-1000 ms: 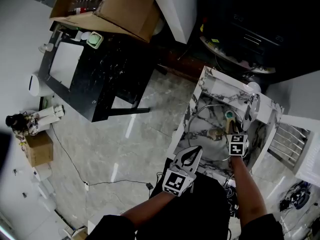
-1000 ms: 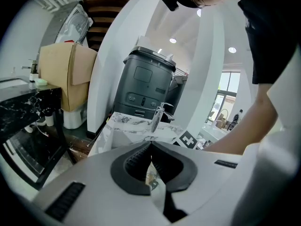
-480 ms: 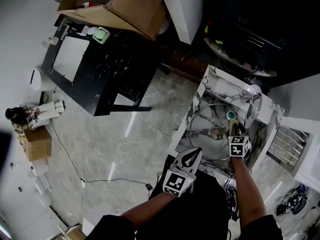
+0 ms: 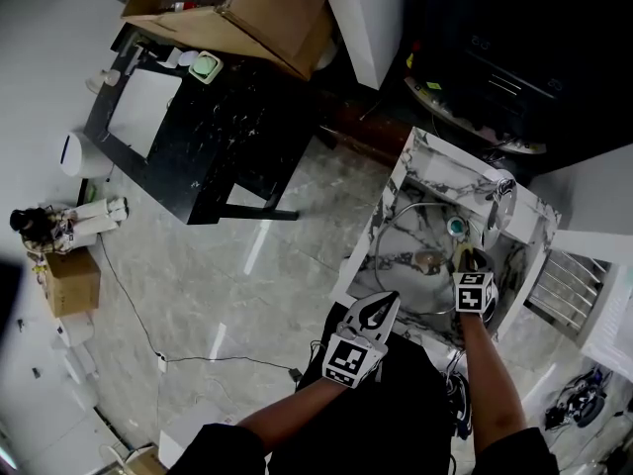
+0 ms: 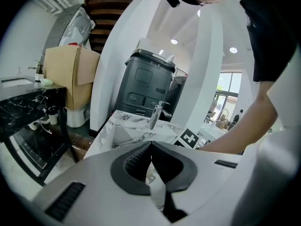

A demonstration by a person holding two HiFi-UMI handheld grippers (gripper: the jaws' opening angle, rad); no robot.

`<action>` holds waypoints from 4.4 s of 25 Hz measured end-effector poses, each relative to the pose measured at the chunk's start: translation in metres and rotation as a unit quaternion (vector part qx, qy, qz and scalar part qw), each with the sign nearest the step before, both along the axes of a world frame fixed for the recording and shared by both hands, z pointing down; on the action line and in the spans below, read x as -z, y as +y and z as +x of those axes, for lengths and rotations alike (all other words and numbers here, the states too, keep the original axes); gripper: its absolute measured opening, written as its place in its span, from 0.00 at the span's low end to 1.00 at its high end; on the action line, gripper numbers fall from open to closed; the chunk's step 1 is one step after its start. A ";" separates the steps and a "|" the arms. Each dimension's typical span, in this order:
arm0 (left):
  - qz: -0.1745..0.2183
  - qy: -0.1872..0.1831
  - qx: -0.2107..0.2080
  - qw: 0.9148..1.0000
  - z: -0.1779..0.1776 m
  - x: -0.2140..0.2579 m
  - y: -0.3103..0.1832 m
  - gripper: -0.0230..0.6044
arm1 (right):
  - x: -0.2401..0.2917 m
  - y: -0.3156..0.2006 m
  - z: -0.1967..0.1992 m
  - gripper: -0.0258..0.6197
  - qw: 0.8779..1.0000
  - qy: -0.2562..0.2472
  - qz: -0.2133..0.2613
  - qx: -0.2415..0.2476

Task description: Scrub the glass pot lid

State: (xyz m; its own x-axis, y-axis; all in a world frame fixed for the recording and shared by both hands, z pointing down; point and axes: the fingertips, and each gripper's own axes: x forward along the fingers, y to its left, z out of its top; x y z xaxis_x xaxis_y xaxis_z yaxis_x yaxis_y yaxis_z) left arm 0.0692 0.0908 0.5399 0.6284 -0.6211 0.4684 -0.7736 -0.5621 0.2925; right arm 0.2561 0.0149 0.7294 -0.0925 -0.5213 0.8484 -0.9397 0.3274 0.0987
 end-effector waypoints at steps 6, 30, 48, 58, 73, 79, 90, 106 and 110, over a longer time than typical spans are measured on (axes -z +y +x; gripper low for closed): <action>0.000 0.002 -0.007 1.000 -0.002 0.001 0.008 0.06 | -0.002 0.016 0.003 0.13 1.000 0.002 -0.009 -0.003; 0.013 0.020 -0.009 1.000 -0.004 0.010 0.017 0.06 | -0.006 0.059 -0.018 0.13 0.998 -0.002 -0.047 0.034; 0.024 0.032 0.013 0.999 -0.034 0.013 0.017 0.06 | -0.007 0.065 -0.028 0.13 0.995 -0.049 -0.081 -0.032; 0.022 0.026 0.019 0.999 -0.051 0.013 0.014 0.06 | -0.009 0.064 -0.048 0.13 0.994 -0.047 -0.093 -0.010; 0.012 0.032 0.024 0.999 -0.058 0.010 0.012 0.06 | -0.010 0.061 -0.087 0.13 0.991 -0.054 -0.113 0.049; 0.017 0.031 0.035 0.999 -0.066 0.011 0.000 0.06 | -0.011 0.057 -0.094 0.13 0.990 -0.058 -0.115 0.058; 0.008 0.027 0.038 0.999 -0.074 0.005 -0.004 0.06 | -0.011 0.057 -0.126 0.13 0.984 -0.095 -0.131 0.070; 0.004 0.028 0.059 0.998 -0.089 0.002 -0.010 0.06 | -0.009 0.048 -0.166 0.13 0.976 -0.125 -0.134 0.117; 0.003 0.028 0.065 0.997 -0.093 0.002 -0.014 0.06 | -0.007 0.046 -0.174 0.13 0.974 -0.133 -0.131 0.125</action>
